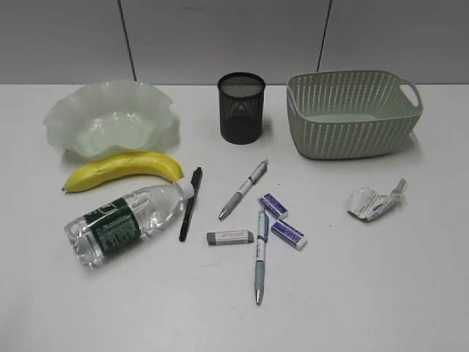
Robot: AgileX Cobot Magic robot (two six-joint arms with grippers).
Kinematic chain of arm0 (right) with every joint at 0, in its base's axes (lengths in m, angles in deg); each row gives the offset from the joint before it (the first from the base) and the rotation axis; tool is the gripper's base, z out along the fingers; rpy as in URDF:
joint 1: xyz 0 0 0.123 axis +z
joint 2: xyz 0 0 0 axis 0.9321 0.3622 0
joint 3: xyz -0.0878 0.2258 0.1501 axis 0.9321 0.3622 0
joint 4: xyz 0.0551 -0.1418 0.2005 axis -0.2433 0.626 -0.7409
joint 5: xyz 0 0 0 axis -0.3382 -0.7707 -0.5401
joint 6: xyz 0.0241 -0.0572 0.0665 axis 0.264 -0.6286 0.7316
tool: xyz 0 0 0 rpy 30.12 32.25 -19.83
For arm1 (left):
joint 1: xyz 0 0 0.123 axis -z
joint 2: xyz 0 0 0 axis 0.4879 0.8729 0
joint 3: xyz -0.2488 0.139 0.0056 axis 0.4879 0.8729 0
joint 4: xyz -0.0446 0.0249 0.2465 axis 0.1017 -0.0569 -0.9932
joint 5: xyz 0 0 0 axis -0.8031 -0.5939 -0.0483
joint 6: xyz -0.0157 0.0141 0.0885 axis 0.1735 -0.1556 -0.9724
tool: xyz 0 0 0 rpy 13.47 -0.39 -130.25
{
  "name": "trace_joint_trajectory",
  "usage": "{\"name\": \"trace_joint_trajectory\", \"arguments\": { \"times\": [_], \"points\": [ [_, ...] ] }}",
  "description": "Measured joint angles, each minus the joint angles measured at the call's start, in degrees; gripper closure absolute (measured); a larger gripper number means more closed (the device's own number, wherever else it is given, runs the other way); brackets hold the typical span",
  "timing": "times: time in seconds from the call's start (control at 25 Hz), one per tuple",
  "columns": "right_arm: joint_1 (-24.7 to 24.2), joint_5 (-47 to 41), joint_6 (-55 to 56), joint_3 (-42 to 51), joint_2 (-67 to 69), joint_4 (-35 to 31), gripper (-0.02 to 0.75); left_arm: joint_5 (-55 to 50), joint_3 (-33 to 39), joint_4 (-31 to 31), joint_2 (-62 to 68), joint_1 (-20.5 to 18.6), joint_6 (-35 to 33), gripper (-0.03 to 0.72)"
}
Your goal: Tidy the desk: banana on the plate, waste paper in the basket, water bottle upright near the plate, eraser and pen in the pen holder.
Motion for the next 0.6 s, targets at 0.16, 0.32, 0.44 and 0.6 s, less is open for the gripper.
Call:
{"name": "trace_joint_trajectory", "arguments": {
  "times": [0.16,0.32,0.44,0.6],
  "points": [
    [0.0,0.0,0.0,0.0,0.0,0.0,0.42,14.11,-0.06,0.86,6.02,0.0,0.0,0.444],
    [0.0,0.0,0.0,0.0,0.0,0.0,0.42,26.57,-0.39,1.73,17.94,0.0,0.0,0.444],
    [0.0,0.0,0.0,0.0,0.0,0.0,0.42,31.65,-1.19,6.12,29.99,0.09,0.0,0.444],
    [0.0,0.0,0.0,0.0,0.0,0.0,0.42,32.84,-6.25,8.73,49.34,2.75,-2.15,0.441]
  ]
}}
